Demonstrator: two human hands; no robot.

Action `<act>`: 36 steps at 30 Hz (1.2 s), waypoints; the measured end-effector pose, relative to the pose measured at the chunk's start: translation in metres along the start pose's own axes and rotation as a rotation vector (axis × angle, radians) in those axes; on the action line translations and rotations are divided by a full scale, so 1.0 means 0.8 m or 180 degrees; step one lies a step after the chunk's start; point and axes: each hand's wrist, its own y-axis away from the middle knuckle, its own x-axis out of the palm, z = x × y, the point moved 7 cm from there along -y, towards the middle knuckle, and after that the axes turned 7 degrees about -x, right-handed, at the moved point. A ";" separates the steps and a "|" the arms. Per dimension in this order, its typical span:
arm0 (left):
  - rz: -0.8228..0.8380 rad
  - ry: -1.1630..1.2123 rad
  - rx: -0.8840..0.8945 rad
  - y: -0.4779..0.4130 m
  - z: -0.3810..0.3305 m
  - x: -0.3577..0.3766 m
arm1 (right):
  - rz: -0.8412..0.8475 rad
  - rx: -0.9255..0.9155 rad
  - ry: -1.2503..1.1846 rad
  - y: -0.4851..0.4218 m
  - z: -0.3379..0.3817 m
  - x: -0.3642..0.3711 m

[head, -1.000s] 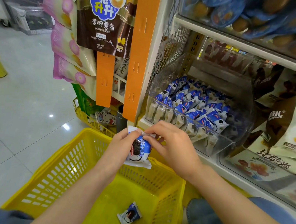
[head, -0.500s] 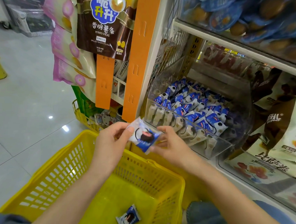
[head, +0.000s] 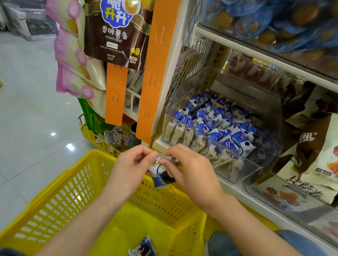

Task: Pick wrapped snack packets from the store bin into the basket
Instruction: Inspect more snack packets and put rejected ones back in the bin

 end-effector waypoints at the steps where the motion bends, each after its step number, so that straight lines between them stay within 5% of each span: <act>1: 0.0025 0.0075 -0.0053 0.000 0.001 0.001 | -0.0046 0.0047 -0.0017 0.000 -0.001 -0.001; 7: 0.0354 0.0288 -0.0543 0.001 0.011 0.016 | -0.0531 0.1477 -0.1826 0.004 -0.043 0.004; 10: 0.0273 0.0225 -0.0478 0.000 0.006 0.013 | -0.0523 0.1635 -0.2178 0.003 -0.044 0.002; 16: 0.0545 0.0333 -0.0457 -0.003 -0.002 0.017 | -0.0339 0.1053 -0.1557 -0.013 -0.036 -0.025; 22: 0.0159 0.0684 -0.0328 -0.022 -0.016 0.002 | -0.0967 0.1115 -0.0461 -0.077 -0.116 -0.086; 28: -0.0039 0.0721 -0.0340 -0.041 -0.015 -0.007 | 0.0596 0.1893 0.0638 -0.122 -0.226 -0.038; 36: -0.0009 0.0912 -0.0372 -0.052 -0.011 -0.011 | 0.1003 0.2035 0.0608 -0.131 -0.242 -0.021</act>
